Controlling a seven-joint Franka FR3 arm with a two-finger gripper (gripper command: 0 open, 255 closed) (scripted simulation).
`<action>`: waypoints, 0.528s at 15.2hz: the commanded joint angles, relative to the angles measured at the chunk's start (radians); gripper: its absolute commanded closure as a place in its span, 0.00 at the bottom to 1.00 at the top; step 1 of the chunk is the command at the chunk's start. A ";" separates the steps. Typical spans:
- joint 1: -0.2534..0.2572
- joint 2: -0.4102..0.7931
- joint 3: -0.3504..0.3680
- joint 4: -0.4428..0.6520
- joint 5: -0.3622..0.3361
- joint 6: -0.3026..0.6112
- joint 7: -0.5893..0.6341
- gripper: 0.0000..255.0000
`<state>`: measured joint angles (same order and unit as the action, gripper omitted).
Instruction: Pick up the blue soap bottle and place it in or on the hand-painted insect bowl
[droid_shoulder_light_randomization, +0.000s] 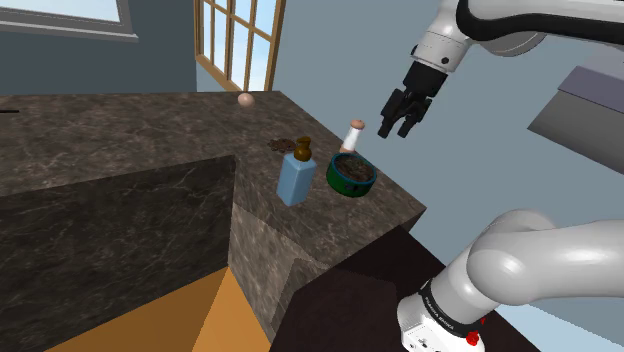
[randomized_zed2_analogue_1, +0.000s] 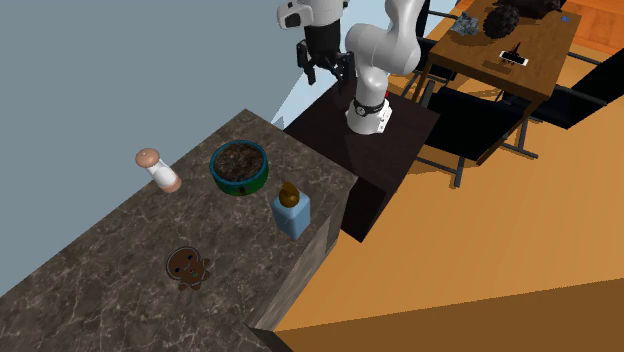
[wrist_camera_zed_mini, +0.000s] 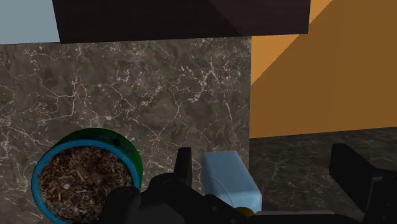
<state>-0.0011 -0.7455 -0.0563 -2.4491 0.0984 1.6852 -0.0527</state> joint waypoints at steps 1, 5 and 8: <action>0.000 0.000 0.000 0.000 0.000 0.000 0.000 0.00; 0.014 0.144 0.035 0.034 0.004 0.117 0.025 0.00; 0.021 0.257 0.059 0.074 0.001 0.194 0.047 0.00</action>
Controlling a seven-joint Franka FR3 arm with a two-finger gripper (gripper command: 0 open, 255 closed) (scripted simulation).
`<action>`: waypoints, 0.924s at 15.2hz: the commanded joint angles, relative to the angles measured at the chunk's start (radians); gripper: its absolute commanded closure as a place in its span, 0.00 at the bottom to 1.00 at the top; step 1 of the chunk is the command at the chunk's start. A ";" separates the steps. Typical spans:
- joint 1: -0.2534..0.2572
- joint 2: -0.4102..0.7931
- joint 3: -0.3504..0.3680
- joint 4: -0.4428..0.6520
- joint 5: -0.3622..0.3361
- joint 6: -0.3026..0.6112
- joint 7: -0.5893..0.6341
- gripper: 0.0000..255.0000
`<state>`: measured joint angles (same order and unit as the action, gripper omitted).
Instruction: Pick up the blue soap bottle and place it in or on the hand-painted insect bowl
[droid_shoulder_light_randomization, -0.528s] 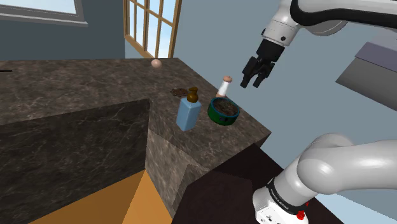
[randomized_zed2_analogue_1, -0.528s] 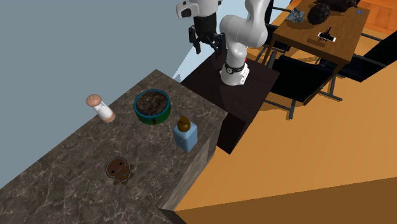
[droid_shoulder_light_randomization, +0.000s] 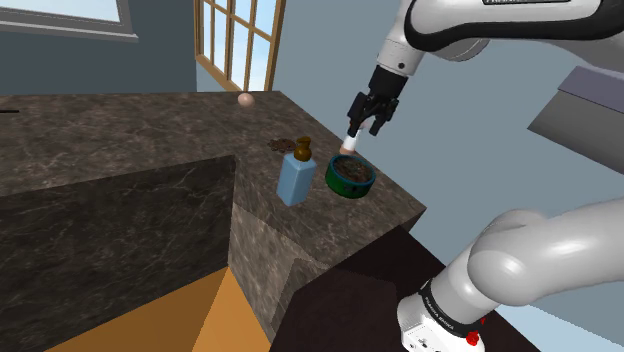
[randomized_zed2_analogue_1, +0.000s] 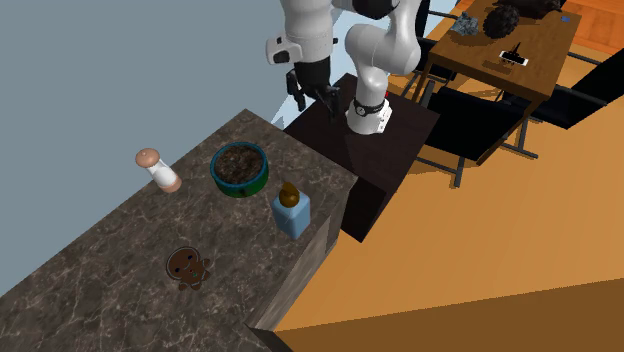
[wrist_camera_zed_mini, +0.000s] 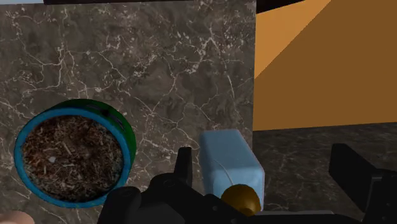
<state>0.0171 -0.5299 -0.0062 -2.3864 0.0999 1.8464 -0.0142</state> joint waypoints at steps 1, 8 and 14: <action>0.005 0.080 0.017 0.028 -0.003 0.056 0.016 0.00; 0.015 0.354 0.063 0.178 -0.040 0.186 0.077 0.00; 0.024 0.529 0.081 0.294 -0.080 0.247 0.122 0.00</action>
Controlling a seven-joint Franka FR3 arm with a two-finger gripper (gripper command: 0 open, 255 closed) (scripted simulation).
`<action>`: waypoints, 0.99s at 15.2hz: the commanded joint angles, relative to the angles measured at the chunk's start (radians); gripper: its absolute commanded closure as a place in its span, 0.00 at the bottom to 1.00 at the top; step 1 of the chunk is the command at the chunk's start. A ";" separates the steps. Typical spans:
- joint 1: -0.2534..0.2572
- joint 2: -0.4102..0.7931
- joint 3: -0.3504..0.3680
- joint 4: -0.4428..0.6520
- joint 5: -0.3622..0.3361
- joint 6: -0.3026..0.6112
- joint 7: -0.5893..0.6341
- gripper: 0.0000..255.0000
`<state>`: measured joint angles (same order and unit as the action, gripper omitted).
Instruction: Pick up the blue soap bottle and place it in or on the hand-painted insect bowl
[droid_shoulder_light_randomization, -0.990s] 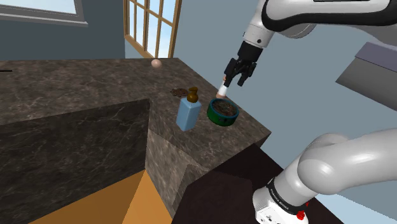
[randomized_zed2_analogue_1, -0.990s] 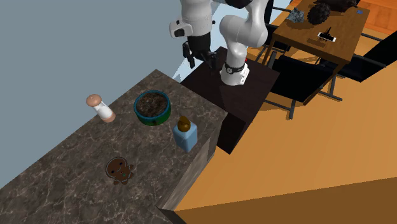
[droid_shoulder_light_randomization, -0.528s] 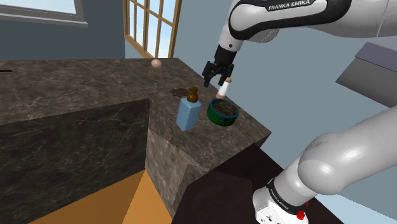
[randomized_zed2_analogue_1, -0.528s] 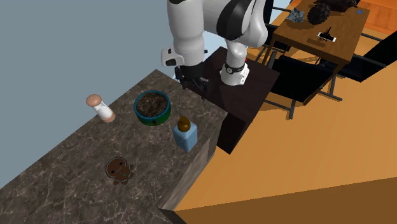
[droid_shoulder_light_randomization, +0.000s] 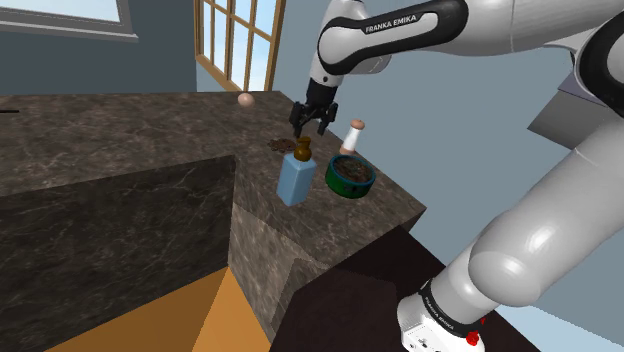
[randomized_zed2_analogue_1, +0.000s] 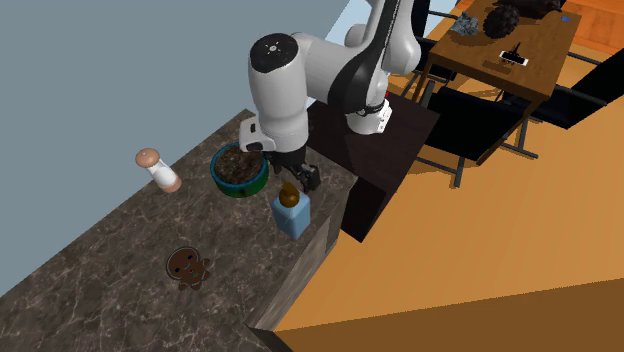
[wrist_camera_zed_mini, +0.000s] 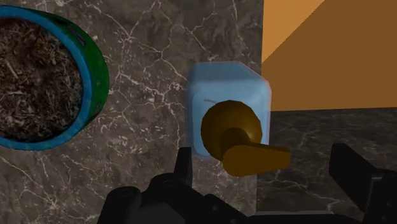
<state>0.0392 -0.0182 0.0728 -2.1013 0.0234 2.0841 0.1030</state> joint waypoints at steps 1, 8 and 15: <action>0.002 0.022 0.002 0.001 -0.004 0.022 0.005 0.00; 0.003 0.054 0.003 -0.039 -0.006 0.095 0.007 0.00; 0.003 0.054 0.003 -0.039 -0.006 0.094 0.007 1.00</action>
